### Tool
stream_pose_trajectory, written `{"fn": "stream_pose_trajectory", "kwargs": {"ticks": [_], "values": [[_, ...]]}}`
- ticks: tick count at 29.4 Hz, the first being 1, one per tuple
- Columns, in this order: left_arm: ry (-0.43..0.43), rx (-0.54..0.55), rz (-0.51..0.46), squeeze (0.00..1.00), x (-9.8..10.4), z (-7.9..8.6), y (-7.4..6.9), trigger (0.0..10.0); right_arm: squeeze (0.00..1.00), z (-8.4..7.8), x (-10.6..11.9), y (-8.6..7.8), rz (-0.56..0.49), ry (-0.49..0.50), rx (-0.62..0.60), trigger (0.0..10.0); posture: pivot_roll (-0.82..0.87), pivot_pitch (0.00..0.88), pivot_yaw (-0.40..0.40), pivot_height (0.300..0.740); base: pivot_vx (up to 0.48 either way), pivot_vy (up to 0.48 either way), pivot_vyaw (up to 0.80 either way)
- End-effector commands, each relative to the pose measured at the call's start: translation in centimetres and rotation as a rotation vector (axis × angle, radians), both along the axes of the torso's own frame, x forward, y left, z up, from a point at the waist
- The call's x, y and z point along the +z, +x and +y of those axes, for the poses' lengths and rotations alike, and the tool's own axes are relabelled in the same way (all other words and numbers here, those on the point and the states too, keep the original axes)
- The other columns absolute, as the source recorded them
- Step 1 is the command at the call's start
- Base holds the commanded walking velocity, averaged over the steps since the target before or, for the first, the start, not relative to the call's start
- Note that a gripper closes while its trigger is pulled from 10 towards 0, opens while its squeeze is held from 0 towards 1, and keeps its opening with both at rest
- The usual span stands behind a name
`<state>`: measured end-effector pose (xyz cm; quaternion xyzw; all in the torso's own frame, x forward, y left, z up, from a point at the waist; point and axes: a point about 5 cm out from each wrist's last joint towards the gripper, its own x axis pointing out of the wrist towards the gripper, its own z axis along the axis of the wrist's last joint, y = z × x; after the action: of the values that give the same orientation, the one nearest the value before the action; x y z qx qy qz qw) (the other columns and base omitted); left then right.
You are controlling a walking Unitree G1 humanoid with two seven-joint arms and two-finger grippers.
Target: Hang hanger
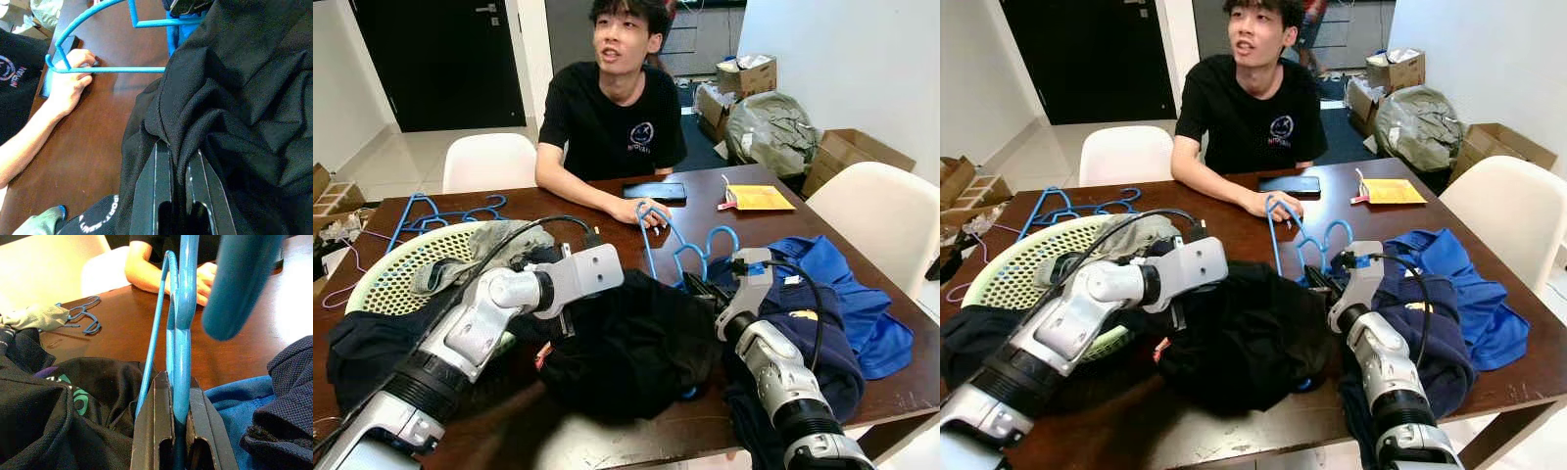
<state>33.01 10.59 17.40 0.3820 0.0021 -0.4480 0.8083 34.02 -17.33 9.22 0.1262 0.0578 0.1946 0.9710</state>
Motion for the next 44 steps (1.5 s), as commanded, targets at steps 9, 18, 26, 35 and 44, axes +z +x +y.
{"fn": "stream_pose_trajectory", "kwargs": {"ticks": [9, 18, 26, 35, 44], "values": [[0.027, -0.019, 0.013, 0.00, -0.45, -0.32, -0.39, 10.0, 0.00, -0.12, -1.58, -0.81, 0.063, -0.031, 0.005, 10.0, 0.10, 0.000, 0.023, 0.740, 0.000, 0.000, 0.00], [0.029, -0.023, 0.013, 0.00, -0.49, -0.39, -0.42, 10.0, 0.00, -0.08, -1.62, -0.82, 0.065, -0.033, 0.006, 10.0, 0.10, 0.000, 0.023, 0.740, 0.000, 0.000, 0.00], [0.033, -0.030, 0.013, 0.00, -0.53, -0.52, -0.43, 10.0, 0.00, -0.06, -1.67, -0.86, 0.066, -0.034, 0.008, 10.0, 0.10, 0.000, 0.025, 0.740, 0.000, 0.000, 0.00], [0.035, -0.037, 0.017, 0.00, -0.63, -0.68, -0.52, 10.0, 0.00, -0.07, -1.71, -0.93, 0.066, -0.035, 0.009, 10.0, 0.10, 0.000, 0.025, 0.740, 0.000, 0.000, 0.00], [0.036, -0.037, 0.016, 0.00, -0.77, -0.81, -0.54, 10.0, 0.00, -0.04, -1.81, -1.04, 0.066, -0.034, 0.008, 10.0, 0.09, 0.000, 0.032, 0.740, 0.000, 0.000, 0.00]]}}
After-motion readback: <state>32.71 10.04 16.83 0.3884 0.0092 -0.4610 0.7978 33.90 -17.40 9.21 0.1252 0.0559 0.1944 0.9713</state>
